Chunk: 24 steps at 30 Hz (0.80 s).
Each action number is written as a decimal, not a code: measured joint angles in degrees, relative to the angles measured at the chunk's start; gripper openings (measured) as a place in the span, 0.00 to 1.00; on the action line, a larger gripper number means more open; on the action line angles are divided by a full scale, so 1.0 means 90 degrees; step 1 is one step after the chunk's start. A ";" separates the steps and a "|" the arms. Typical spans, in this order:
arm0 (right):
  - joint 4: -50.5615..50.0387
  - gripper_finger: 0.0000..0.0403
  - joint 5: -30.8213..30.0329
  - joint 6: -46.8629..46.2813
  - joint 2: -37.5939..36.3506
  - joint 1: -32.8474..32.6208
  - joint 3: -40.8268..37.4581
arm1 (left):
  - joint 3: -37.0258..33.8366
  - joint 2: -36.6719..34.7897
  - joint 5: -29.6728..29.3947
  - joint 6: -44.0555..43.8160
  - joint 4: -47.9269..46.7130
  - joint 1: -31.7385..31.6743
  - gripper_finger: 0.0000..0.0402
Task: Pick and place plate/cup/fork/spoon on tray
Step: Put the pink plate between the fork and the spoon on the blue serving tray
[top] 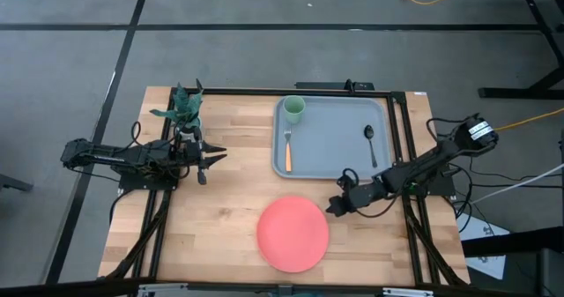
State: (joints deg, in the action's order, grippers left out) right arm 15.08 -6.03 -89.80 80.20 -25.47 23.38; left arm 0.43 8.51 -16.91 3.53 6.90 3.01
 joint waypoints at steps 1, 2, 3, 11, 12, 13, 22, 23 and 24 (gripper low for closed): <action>0.0099 0.19 0.0000 0.0000 0.0000 0.0000 -0.0072 | 0.0000 0.0000 0.0002 0.0002 -0.0002 0.0001 0.19; 0.0137 0.19 -0.0001 -0.0002 0.0009 0.0000 -0.0108 | 0.0000 0.0000 0.0002 0.0002 -0.0001 0.0002 0.19; 0.0193 0.19 0.0000 0.0000 0.0054 0.0000 -0.0108 | 0.0000 0.0000 0.0000 0.0000 -0.0002 0.0000 0.19; 0.0827 0.19 0.0054 0.0015 0.0669 0.0005 -0.0103 | 0.0000 0.0000 0.0000 0.0001 -0.0002 0.0001 0.19; 0.0881 0.19 0.0055 0.0017 0.0760 0.0006 -0.0103 | 0.0000 0.0000 0.0002 0.0000 -0.0002 0.0001 0.19; 0.0976 0.19 0.0056 0.0017 0.0850 0.0006 -0.0103 | 0.0000 0.0000 0.0002 0.0000 -0.0002 0.0002 0.19; 0.1719 0.19 0.0072 0.0021 0.1226 0.0007 -0.0091 | 0.0000 0.0000 0.0000 0.0000 -0.0002 0.0001 0.19; 0.1724 0.19 0.0073 0.0022 0.1226 0.0007 -0.0091 | 0.0000 0.0000 0.0000 0.0002 -0.0002 0.0002 0.19; 0.1739 0.19 0.0073 0.0022 0.1229 0.0007 -0.0091 | 0.0000 0.0000 0.0000 0.0002 -0.0002 0.0000 0.19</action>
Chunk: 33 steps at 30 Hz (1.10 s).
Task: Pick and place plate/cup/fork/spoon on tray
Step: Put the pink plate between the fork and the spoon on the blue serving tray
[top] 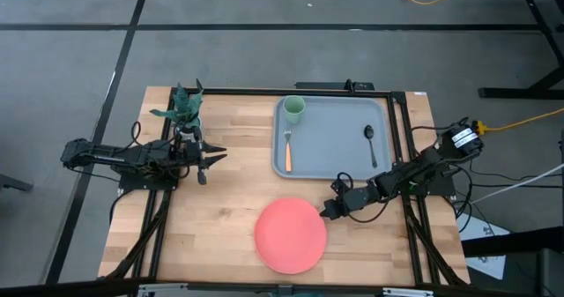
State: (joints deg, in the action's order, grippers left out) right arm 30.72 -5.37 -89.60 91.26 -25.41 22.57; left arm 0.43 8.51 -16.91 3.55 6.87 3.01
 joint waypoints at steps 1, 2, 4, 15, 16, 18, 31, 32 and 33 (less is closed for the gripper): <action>0.0017 0.19 0.0000 0.0000 0.0003 0.0000 0.0000 | 0.0000 0.0000 0.0002 -0.0002 0.0000 0.0002 0.19; 0.0044 0.19 0.0000 0.0000 0.0005 0.0000 0.0000 | 0.0000 0.0000 0.0000 -0.0002 0.0000 0.0001 0.19; 0.0042 0.19 0.0000 0.0004 0.0009 0.0000 0.0011 | 0.0000 0.0000 0.0001 0.0000 0.0000 0.0000 0.19; 0.0048 0.19 0.0429 0.0638 0.0682 0.0115 0.0681 | 0.0000 0.0000 0.0000 -0.0002 0.0000 0.0002 0.19; 0.0046 0.19 0.0464 0.0648 0.0739 0.0139 0.0734 | 0.0000 0.0000 0.0000 -0.0002 0.0000 0.0000 0.19; 0.0023 0.19 0.0580 0.0653 0.0781 0.0177 0.0797 | 0.0000 0.0000 0.0000 -0.0001 0.0000 0.0002 0.19; -0.0596 0.19 0.0857 0.0634 0.0850 0.0308 0.1054 | 0.0000 0.0000 0.0000 0.0000 0.0000 0.0002 0.19; -0.0611 0.19 0.0857 0.0636 0.0852 0.0308 0.1056 | 0.0000 0.0000 0.0000 0.0000 0.0000 0.0002 0.19; -0.0612 0.19 0.0855 0.0636 0.0858 0.0308 0.1056 | 0.0000 0.0000 0.0000 -0.0002 0.0000 0.0002 0.19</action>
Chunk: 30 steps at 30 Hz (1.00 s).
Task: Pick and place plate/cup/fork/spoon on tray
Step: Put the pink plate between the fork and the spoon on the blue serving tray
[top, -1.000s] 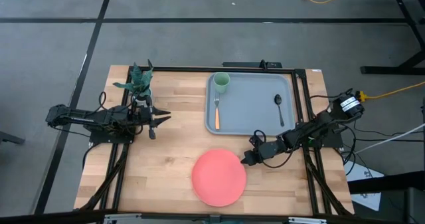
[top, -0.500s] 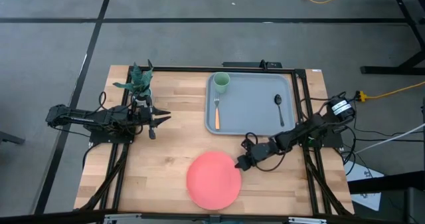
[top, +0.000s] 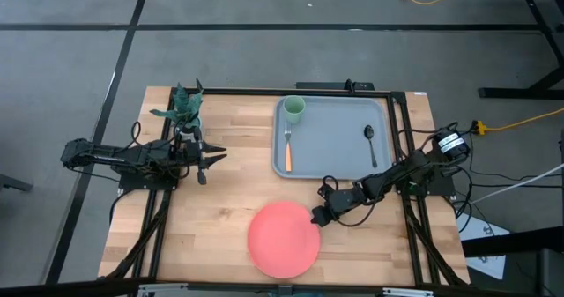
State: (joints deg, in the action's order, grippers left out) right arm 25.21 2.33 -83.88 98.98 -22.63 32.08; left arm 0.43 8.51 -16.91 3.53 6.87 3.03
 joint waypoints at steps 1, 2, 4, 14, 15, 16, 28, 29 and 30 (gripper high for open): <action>0.0003 0.19 0.0000 -0.0003 0.0033 0.0000 0.0000 | 0.0000 0.0000 0.0000 0.0000 0.0000 -0.0001 0.19; 0.0017 0.19 0.0012 -0.0007 0.0062 0.0002 0.0000 | 0.0000 0.0000 0.0000 0.0000 0.0000 -0.0002 0.19; 0.0026 0.19 0.0157 -0.0004 0.0148 0.0004 0.0035 | 0.0000 -0.0002 0.0000 0.0000 0.0000 0.0000 0.19; 0.0008 0.19 0.0456 0.0152 0.0386 0.0075 0.0282 | 0.0000 0.0000 0.0000 0.0000 0.0000 0.0000 0.19; -0.0003 0.19 0.0447 0.0139 0.0386 0.0075 0.0284 | 0.0000 0.0000 0.0000 0.0001 0.0000 -0.0001 0.19; -0.0006 0.18 0.0441 0.0103 0.0386 0.0077 0.0284 | 0.0000 0.0000 0.0000 0.0000 0.0000 -0.0002 0.19; -0.0086 0.01 0.0174 0.0209 0.0187 0.0131 0.0260 | 0.0000 0.0000 0.0000 0.0002 0.0000 -0.0002 0.19; -0.0133 0.01 0.0045 0.0230 0.0100 0.0154 0.0245 | 0.0000 0.0000 0.0000 0.0001 0.0000 -0.0002 0.19; -0.0235 0.01 -0.0076 0.0254 -0.0020 0.0174 0.0224 | 0.0000 0.0000 0.0000 0.0000 0.0000 0.0000 0.19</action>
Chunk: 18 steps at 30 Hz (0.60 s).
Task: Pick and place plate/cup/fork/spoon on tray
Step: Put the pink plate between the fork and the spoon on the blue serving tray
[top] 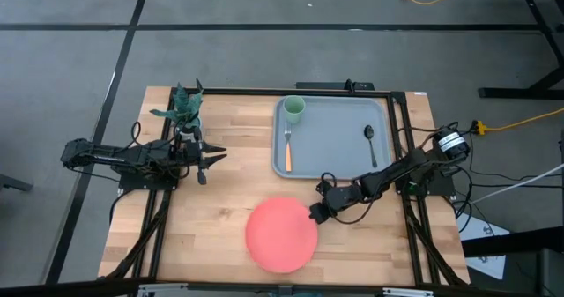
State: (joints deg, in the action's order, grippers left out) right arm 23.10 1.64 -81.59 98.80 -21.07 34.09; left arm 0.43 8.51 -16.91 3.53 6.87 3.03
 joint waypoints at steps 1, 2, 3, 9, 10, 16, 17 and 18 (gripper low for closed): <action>-0.0091 0.01 -0.0094 0.0076 -0.0121 0.0033 -0.0001 | 0.0000 0.0000 0.0000 0.0000 0.0000 0.0000 0.19; -0.0169 0.01 -0.0140 0.0147 -0.0264 0.0072 -0.0001 | 0.0000 0.0000 0.0000 0.0002 0.0000 0.0000 0.19; -0.0301 0.01 -0.0205 0.0194 -0.0437 0.0106 0.0003 | 0.0000 0.0000 0.0000 0.0002 0.0000 -0.0001 0.19; -0.1290 0.00 -0.0753 0.0435 -0.1504 0.0188 0.0012 | 0.0000 -0.0002 0.0000 0.0000 0.0000 -0.0002 0.19; -0.1486 0.00 -0.0894 0.0484 -0.1727 0.0188 0.0016 | 0.0000 0.0000 0.0000 0.0000 0.0000 -0.0002 0.19; -0.3160 0.00 -0.2154 0.0445 -0.3186 0.0186 0.0026 | 0.0000 0.0000 0.0000 0.0002 0.0000 0.0000 0.19; -0.3438 0.00 -0.2388 0.0433 -0.3437 0.0186 0.0026 | 0.0000 -0.0002 0.0000 0.0002 0.0001 -0.0002 0.19; -0.3713 0.00 -0.2578 0.0430 -0.3720 0.0188 0.0026 | 0.0000 -0.0001 0.0000 0.0000 -0.0002 0.0000 0.19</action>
State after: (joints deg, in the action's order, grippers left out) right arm -10.32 -21.55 -77.72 65.33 -19.38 34.33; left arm 0.43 8.51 -16.91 3.53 6.86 3.03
